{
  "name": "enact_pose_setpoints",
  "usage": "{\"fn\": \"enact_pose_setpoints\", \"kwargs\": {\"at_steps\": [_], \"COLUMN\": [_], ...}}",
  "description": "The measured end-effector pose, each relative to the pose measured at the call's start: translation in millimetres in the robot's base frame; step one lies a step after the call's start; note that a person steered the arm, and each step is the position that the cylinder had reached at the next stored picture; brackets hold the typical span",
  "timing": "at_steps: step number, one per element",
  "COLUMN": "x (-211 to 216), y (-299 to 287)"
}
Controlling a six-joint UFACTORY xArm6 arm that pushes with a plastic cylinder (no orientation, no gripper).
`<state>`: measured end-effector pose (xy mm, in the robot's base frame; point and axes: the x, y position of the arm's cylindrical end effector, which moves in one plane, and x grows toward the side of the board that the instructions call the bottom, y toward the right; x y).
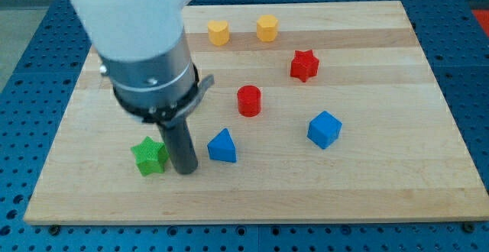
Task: Push the green star to the bottom left
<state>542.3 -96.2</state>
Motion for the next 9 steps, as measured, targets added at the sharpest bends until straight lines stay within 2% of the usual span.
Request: {"fn": "enact_pose_setpoints", "kwargs": {"at_steps": [1, 2, 5, 7, 9], "x": [-24.8, -25.5, 5.5, 6.6, -3.2], "y": [3.3, 0.0, -12.2, -16.6, -51.3]}}
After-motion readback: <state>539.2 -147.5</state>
